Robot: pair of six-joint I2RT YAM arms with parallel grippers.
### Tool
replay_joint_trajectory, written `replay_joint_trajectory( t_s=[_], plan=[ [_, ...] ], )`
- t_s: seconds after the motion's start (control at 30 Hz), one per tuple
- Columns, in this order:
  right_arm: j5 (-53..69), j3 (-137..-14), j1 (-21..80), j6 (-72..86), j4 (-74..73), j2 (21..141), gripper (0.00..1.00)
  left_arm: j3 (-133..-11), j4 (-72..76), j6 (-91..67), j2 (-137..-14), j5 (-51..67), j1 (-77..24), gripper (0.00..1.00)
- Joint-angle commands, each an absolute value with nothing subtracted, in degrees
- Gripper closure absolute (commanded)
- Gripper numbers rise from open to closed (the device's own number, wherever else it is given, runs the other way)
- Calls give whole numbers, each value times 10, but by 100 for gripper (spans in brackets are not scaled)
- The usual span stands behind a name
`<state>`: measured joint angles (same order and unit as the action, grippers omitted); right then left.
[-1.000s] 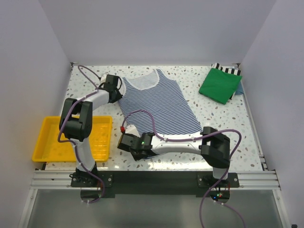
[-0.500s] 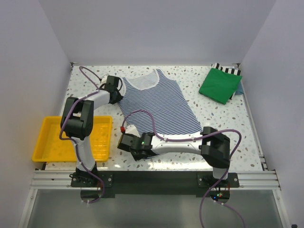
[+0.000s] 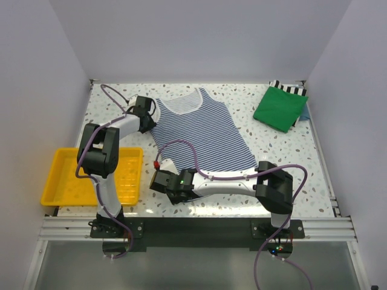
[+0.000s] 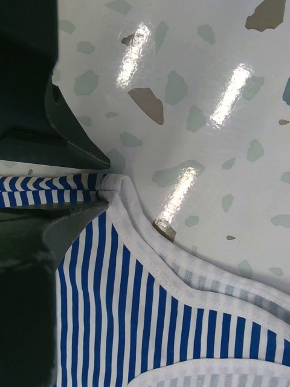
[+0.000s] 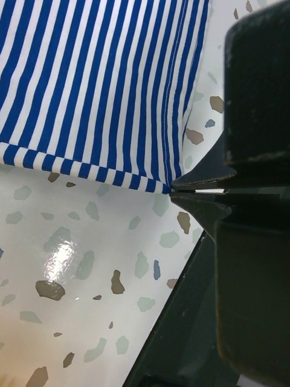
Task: Fold and stack the tank tops
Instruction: Fold the tank top
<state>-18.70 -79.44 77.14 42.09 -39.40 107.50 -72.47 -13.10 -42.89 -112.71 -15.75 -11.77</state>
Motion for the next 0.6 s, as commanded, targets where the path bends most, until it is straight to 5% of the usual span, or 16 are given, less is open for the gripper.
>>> replay_joint_trajectory(
  t_s=[0.0, 0.13, 0.27, 0.57],
  plan=[
    [-204, -797, 773, 431, -395, 1061, 100, -740, -129, -435, -1118, -168, -118, 68],
    [-201, -805, 773, 427, -398, 1060, 100, -748, -119, -436, -1136, -160, -118, 77],
    [-189, -816, 774, 420, -393, 1062, 100, -763, -124, -433, -1143, -170, -116, 100],
    [-88, -881, 784, 388, -369, 1110, 100, -788, -143, -446, -1101, -207, -76, 100]
  ],
)
